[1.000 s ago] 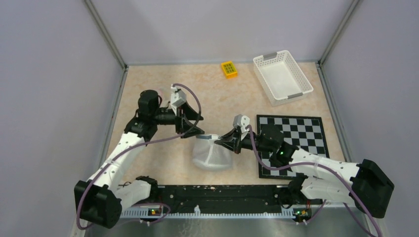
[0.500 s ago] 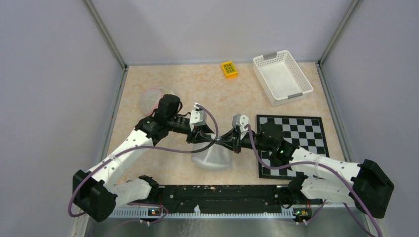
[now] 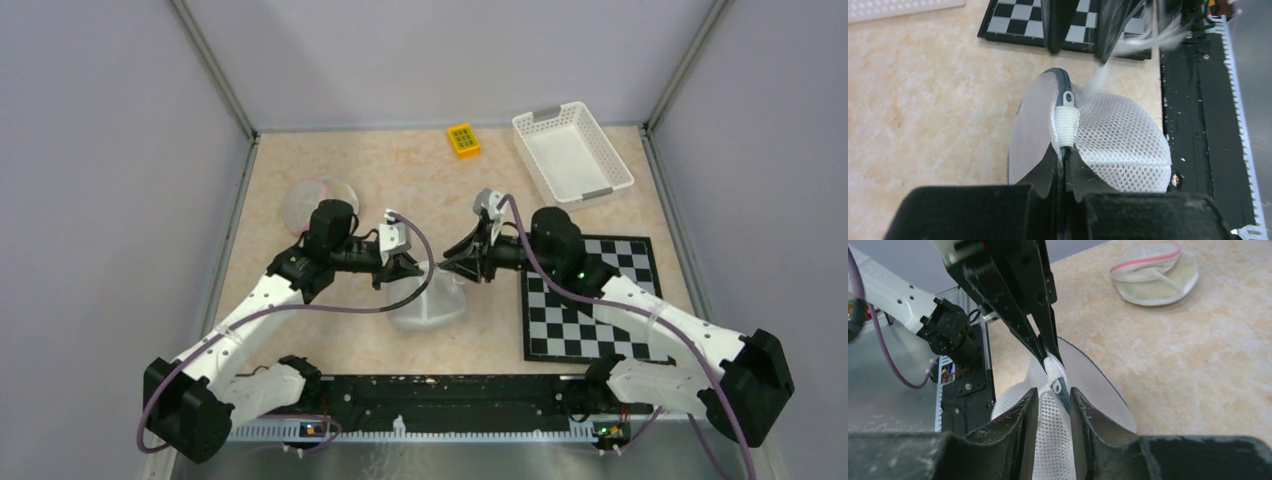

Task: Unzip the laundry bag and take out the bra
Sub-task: Unzip the laundry bag at the center of the board.

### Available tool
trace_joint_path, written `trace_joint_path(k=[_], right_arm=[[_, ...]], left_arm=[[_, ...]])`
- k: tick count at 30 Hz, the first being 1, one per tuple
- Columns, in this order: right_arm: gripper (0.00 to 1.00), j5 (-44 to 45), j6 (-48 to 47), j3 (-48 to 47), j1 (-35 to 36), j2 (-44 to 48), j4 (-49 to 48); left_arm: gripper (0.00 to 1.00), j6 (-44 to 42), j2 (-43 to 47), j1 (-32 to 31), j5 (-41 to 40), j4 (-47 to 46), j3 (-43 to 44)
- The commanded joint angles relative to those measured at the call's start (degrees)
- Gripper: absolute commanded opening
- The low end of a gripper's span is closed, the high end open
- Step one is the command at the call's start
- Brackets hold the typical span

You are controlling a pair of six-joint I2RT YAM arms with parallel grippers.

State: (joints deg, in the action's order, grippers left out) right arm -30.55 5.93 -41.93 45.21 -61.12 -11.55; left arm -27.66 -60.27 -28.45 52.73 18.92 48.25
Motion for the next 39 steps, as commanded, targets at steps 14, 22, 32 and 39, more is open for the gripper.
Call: trace_joint_path(k=[14, 22, 32, 39], right_arm=[[0.57, -16.87, 14.36, -19.98, -16.56, -13.03, 26.92], [0.65, -24.61, 20.96, -16.62, -16.73, -14.47, 14.74], [0.30, -25.02, 28.72, -16.92, -16.46, -16.94, 9.89], [0.25, -24.46, 31.83, -16.19, -14.31, -18.26, 6.39]], left_arm=[[0.00, 6.04, -2.74, 3.30, -7.47, -7.48, 0.12], [0.00, 6.70, -4.51, 3.26, -4.65, -5.78, 2.78], [0.00, 7.33, -5.69, 3.30, -2.71, -6.49, 3.49], [0.00, 8.87, -5.79, 3.23, -1.55, -7.06, 4.18]])
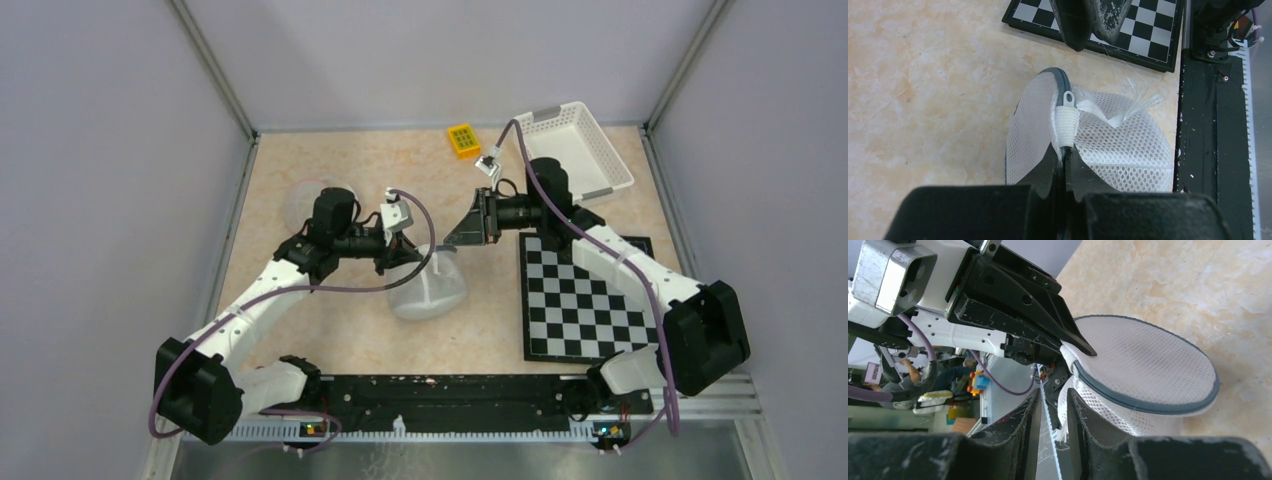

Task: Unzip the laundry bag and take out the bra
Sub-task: Unzip the laundry bag at the center of the board.

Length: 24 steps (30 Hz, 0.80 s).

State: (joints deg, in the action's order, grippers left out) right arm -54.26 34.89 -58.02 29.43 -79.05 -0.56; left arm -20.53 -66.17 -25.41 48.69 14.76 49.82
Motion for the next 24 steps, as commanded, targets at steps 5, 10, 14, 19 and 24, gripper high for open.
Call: trace_joint_path(k=[5, 10, 14, 19, 24], right_arm=[[0.23, -0.76, 4.43, 0.14, 2.07, -2.25, -5.42], [0.22, 0.19, 5.69, 2.12, 2.84, -2.58, -7.25], [0.22, 0.53, 5.58, 2.82, 2.90, -2.68, -7.59], [0.21, -0.03, 6.12, 3.07, 3.43, -2.95, -8.35], [0.21, -0.23, 6.58, 2.49, 3.82, -3.56, -8.62]], left_arm=[[0.00, 2.40, 0.40, 0.22, 2.75, -3.03, 2.67], [0.00, 3.19, 0.86, 0.18, 3.07, -3.94, 1.97], [0.00, 3.25, 0.93, 0.14, 3.74, -3.95, 1.95], [0.00, 4.11, 0.90, 0.10, 4.95, -4.86, 1.68], [0.00, 3.81, 0.97, -0.14, 5.71, -5.01, 1.99]])
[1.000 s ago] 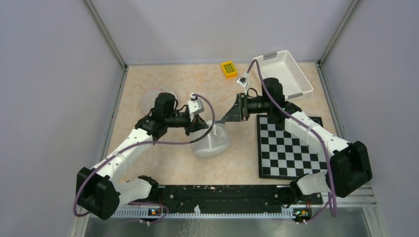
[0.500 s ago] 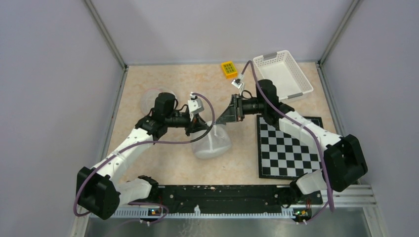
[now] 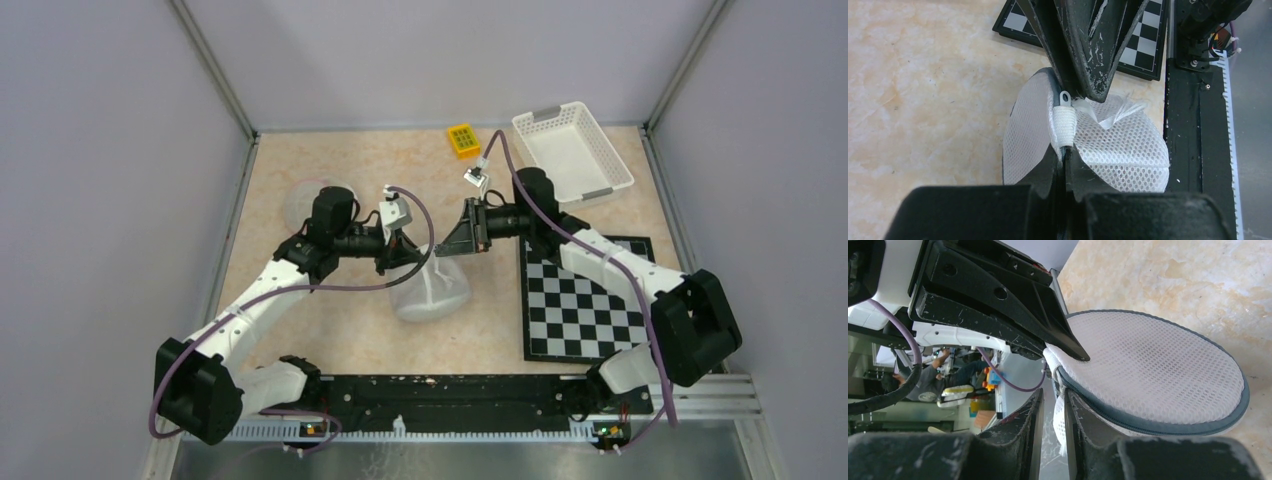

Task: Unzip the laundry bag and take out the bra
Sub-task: Unzip the laundry bag at the center of the board.

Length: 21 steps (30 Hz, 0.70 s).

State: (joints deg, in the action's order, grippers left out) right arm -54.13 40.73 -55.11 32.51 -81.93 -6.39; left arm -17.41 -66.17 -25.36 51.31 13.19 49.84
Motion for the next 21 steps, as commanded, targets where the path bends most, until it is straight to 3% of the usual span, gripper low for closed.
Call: trace_joint_path(k=[1, 21], right_arm=[[0.21, -0.29, 0.87, -0.43, 0.75, -0.87, -2.87], [0.27, -0.02, 0.28, -1.65, 0.75, -1.45, -2.59]], left_arm=[[0.00, 0.42, 0.91, -0.23, 3.16, -3.30, 2.00], [0.00, -7.48, 0.09, -2.83, 6.44, 2.36, 3.50]])
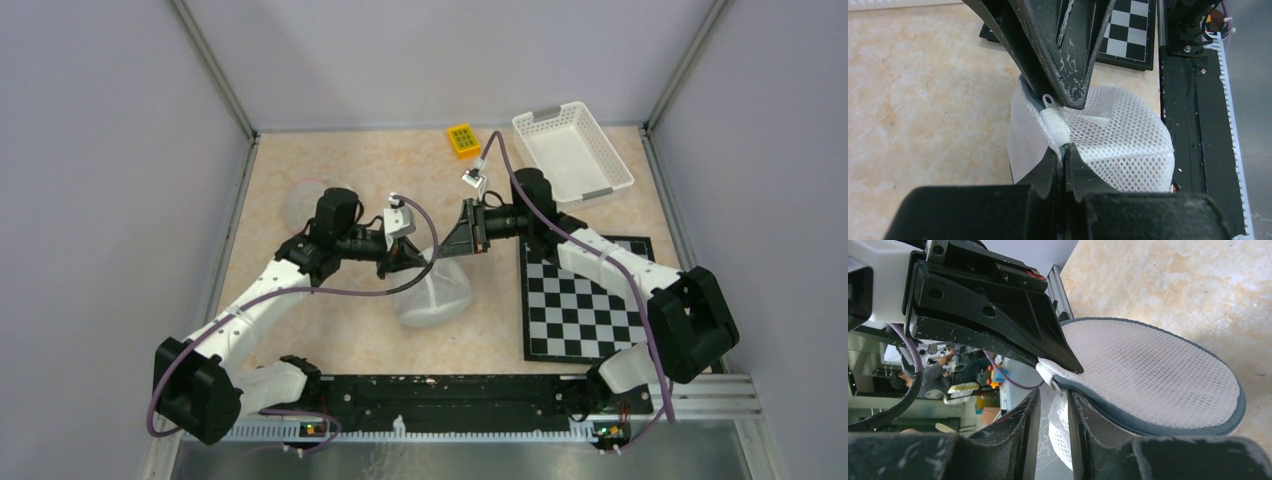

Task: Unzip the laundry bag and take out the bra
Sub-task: Unzip the laundry bag at the center of the board.

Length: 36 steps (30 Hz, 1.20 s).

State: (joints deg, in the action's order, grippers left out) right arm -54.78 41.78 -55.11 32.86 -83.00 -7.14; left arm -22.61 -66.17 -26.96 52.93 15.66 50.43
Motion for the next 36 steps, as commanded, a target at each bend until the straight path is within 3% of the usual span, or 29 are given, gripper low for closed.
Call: trace_joint_path(k=[1, 6, 9, 28, 36], right_arm=[[0.28, 0.72, -1.00, -1.60, 0.42, -0.40, -1.48], [0.36, 1.16, -2.08, -1.46, 0.44, 0.09, -0.15], [0.31, 1.09, -2.32, -1.29, 0.39, 0.44, -0.27], [0.22, -1.24, -4.07, -2.31, 1.33, 0.92, -0.87], [0.27, -0.42, -6.18, -2.05, 0.53, 2.79, 1.96]], left_arm=[[0.00, -2.07, 0.03, -1.22, 5.04, -0.16, 2.91], [0.00, -1.51, 0.31, -1.17, 6.18, -0.41, 2.76], [0.00, -1.32, 0.49, -1.13, 6.63, -0.51, 2.66], [0.00, -3.85, -0.97, -1.23, 10.09, 2.89, 3.53], [0.00, -3.10, -0.03, -1.09, 10.64, 2.76, 2.65]])
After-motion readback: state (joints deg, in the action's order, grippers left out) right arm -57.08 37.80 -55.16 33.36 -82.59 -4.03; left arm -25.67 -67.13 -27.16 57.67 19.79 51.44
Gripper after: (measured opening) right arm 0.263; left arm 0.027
